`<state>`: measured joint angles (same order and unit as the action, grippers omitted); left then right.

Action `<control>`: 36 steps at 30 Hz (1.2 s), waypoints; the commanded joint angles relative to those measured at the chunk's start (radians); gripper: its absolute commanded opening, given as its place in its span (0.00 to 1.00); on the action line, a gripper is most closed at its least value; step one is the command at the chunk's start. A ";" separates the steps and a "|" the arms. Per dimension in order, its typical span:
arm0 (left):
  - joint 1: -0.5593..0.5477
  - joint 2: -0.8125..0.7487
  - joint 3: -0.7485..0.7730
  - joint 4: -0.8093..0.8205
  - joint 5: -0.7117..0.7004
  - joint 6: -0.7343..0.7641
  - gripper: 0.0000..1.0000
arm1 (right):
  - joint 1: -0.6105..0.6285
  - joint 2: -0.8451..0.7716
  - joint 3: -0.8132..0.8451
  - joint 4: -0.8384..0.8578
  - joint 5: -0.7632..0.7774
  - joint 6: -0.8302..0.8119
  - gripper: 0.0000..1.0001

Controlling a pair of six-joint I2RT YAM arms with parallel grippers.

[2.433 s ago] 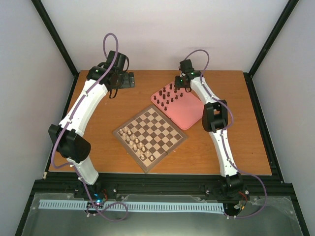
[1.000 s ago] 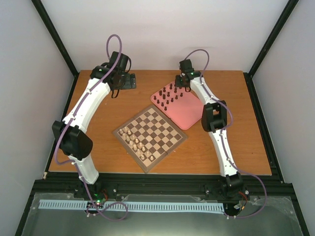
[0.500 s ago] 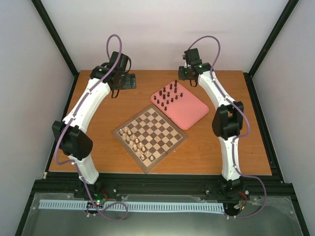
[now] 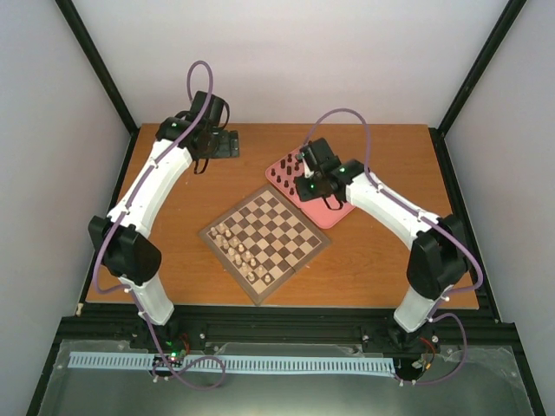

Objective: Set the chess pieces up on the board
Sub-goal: Place the chess piece on the chessboard.

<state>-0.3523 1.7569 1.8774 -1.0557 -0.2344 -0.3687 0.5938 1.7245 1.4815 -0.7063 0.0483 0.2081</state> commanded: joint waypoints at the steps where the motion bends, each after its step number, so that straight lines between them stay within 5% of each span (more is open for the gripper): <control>1: 0.004 -0.050 -0.016 -0.003 0.015 0.031 1.00 | 0.065 -0.060 -0.108 0.046 0.010 0.022 0.03; 14: 0.004 -0.090 -0.073 0.028 0.036 0.034 1.00 | 0.146 -0.056 -0.233 0.151 0.040 0.036 0.03; 36: 0.004 -0.097 -0.091 0.032 0.037 0.032 1.00 | 0.145 0.094 -0.207 0.279 0.069 0.001 0.03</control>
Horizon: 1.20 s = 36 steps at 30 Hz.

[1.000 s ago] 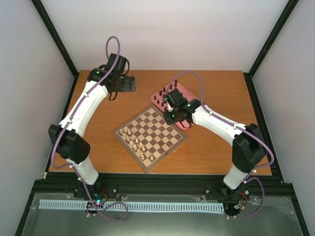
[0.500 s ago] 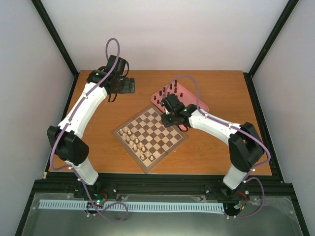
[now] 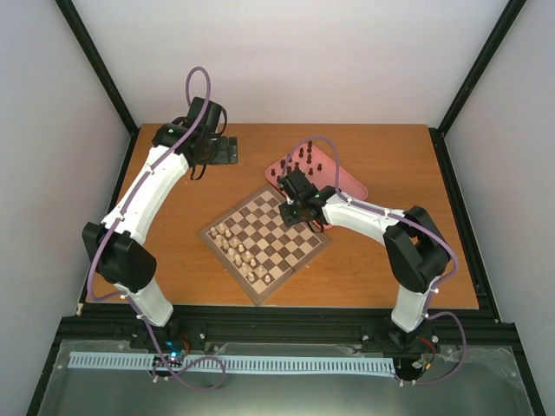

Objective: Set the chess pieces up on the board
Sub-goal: Place the chess piece on the chessboard.

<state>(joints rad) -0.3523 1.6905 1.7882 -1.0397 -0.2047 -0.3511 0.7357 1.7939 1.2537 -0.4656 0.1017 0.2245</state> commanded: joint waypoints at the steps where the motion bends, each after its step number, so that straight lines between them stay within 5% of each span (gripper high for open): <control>1: 0.004 -0.031 -0.004 0.017 0.006 0.016 1.00 | 0.004 0.031 0.024 0.038 0.017 -0.016 0.03; 36: 0.004 -0.022 -0.021 0.020 0.005 0.014 1.00 | -0.002 0.100 0.043 0.059 0.037 -0.030 0.07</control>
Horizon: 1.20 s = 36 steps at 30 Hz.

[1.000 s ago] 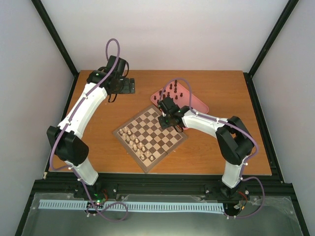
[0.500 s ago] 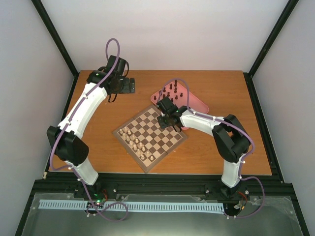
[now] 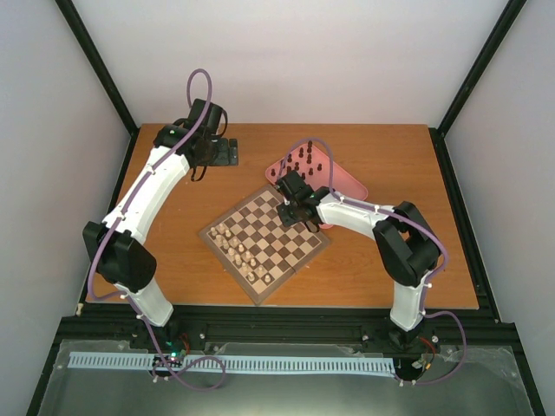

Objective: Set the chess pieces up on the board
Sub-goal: Place the chess piece on the chessboard, then pick up the chess piece from the storage box.

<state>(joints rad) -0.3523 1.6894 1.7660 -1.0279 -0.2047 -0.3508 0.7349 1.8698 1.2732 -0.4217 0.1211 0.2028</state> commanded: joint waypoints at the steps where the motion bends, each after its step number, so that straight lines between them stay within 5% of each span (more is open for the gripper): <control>1: 0.004 -0.022 0.001 0.009 0.007 0.014 1.00 | -0.002 0.029 0.028 0.010 0.018 -0.008 0.09; 10: 0.004 -0.029 -0.009 0.009 0.009 0.017 1.00 | -0.003 0.031 0.028 0.001 0.019 -0.002 0.24; 19: 0.004 -0.039 -0.023 0.016 0.017 0.016 1.00 | -0.003 -0.016 0.001 0.016 0.006 -0.012 0.60; 28: 0.004 -0.048 -0.016 0.017 0.015 0.027 1.00 | -0.015 -0.063 0.129 -0.079 0.055 -0.029 0.66; 36: 0.004 -0.057 -0.025 0.018 0.022 0.021 1.00 | -0.187 0.104 0.481 -0.234 0.004 0.023 0.66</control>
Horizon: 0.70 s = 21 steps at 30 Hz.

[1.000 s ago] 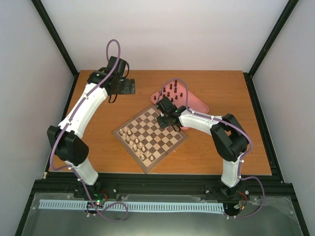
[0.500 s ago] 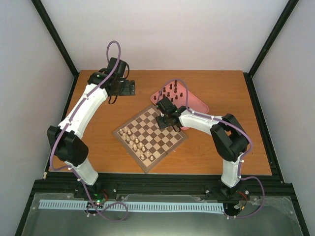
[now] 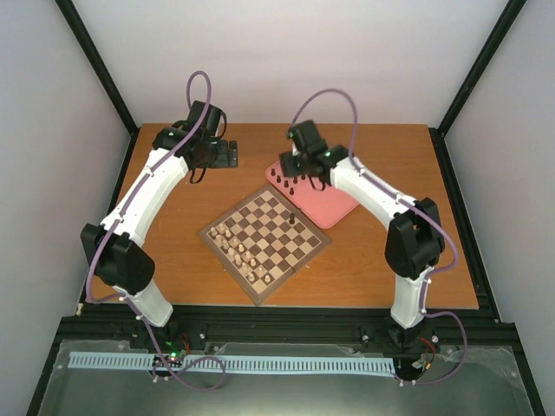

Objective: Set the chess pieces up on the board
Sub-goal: Pick up the chess piece from the storage box.

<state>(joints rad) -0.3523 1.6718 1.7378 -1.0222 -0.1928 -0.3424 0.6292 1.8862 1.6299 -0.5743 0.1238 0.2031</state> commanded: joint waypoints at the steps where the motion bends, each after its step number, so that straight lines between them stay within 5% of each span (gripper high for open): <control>1: 0.004 -0.040 0.003 0.012 0.015 0.012 1.00 | -0.094 0.127 0.178 -0.107 0.006 0.021 0.64; 9: 0.004 -0.043 0.002 -0.003 0.011 0.010 1.00 | -0.192 0.423 0.514 -0.339 -0.049 0.094 0.44; 21: 0.004 -0.010 0.012 -0.007 0.015 0.005 1.00 | -0.230 0.420 0.470 -0.279 -0.009 0.084 0.42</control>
<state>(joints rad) -0.3523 1.6592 1.7309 -1.0214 -0.1822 -0.3428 0.4046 2.3665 2.1124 -0.8841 0.0853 0.2794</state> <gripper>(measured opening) 0.998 0.414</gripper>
